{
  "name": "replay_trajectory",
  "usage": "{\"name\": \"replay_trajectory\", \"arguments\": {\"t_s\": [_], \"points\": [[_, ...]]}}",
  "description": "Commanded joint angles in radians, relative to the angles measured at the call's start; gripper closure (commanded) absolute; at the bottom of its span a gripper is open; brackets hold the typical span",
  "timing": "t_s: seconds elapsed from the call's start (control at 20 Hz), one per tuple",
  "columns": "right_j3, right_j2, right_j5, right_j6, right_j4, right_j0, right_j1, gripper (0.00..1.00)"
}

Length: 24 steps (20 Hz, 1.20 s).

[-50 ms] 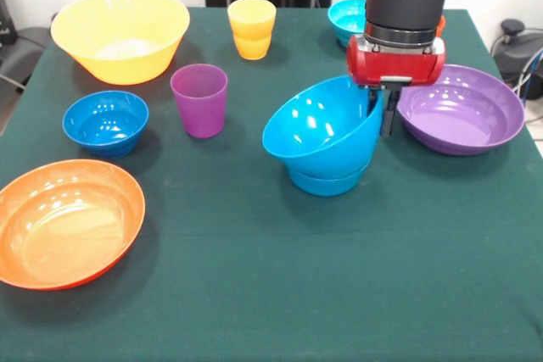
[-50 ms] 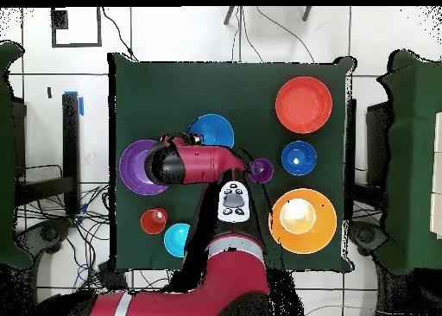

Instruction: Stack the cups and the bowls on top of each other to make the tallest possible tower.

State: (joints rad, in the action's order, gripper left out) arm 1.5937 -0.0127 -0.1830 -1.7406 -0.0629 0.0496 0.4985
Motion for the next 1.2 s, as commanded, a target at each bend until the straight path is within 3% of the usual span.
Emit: {"name": "replay_trajectory", "arguments": {"t_s": [0.05,1.2], "points": [[-0.021,0.015,0.062,-0.134,-0.021,-0.020,-0.032,0.00],[-0.055,-0.006,0.091,-0.121,-0.013,-0.031,-0.058,0.00]]}}
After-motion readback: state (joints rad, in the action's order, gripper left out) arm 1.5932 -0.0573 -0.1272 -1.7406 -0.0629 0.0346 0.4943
